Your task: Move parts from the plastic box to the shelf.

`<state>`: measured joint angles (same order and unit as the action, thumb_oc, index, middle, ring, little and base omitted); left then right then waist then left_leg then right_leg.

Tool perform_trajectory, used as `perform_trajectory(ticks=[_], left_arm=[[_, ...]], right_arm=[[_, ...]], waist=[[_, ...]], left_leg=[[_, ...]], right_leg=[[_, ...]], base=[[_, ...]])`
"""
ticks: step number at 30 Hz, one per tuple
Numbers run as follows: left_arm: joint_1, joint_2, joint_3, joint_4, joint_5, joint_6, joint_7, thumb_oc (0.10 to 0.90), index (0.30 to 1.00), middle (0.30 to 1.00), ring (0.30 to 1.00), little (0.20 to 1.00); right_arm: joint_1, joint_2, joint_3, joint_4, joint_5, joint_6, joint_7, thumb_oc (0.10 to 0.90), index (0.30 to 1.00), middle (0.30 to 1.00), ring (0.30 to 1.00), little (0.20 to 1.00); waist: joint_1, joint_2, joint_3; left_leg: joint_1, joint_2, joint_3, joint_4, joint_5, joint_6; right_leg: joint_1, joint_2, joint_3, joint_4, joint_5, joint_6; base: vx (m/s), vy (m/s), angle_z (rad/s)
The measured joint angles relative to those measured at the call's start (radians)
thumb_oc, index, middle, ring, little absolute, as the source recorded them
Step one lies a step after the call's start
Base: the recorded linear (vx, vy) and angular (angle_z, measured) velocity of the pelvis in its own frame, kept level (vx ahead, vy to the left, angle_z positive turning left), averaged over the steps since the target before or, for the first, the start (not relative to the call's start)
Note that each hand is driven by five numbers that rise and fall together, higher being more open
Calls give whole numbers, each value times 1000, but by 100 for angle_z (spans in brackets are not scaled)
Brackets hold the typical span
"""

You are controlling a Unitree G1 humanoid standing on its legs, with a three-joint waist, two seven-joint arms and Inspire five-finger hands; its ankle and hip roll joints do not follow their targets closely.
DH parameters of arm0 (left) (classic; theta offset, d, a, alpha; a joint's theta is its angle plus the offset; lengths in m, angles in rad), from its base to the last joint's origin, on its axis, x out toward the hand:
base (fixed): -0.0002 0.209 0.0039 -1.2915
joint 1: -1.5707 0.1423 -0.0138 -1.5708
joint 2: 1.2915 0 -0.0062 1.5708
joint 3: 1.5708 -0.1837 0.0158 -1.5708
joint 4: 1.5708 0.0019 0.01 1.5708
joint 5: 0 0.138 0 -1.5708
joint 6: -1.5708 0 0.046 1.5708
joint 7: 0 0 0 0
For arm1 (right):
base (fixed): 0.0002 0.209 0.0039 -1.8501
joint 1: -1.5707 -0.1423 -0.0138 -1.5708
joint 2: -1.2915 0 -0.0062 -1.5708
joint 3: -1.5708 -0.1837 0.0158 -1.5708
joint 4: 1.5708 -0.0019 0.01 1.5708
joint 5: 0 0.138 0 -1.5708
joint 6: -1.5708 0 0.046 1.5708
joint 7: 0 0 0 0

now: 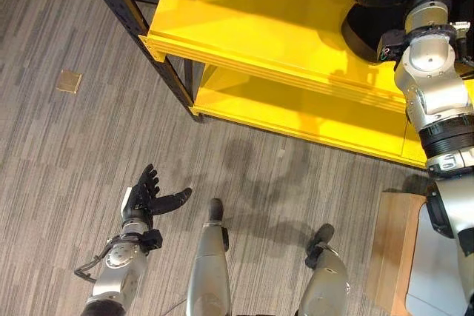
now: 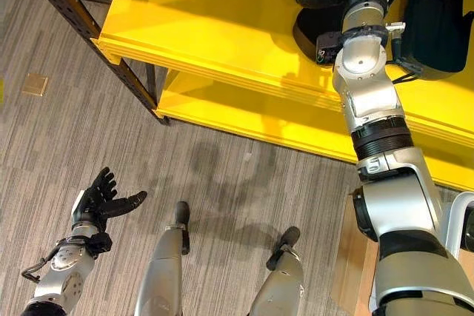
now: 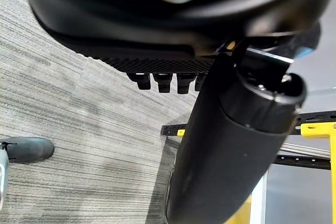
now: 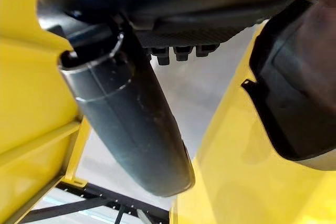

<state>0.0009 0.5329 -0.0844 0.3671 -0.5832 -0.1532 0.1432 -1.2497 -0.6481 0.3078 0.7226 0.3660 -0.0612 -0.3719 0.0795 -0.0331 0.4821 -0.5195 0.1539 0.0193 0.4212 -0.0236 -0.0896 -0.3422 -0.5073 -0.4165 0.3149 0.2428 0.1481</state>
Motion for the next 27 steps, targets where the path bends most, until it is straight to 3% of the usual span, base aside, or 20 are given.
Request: perform_trajectory(ticks=[27], left_arm=[[-27,2,-32,17,1,-1,4,900,1000,1000,1000,1000]], right_arm=[[-2,-3,-8,86,-9,11,-9,900,1000,1000,1000,1000]], waist=[[-23,8,1]], left_leg=[[-12,0,6,4,-8,4]], right_leg=[[-24,-1,28,8,-1,1]], base=[[6,-1,0]])
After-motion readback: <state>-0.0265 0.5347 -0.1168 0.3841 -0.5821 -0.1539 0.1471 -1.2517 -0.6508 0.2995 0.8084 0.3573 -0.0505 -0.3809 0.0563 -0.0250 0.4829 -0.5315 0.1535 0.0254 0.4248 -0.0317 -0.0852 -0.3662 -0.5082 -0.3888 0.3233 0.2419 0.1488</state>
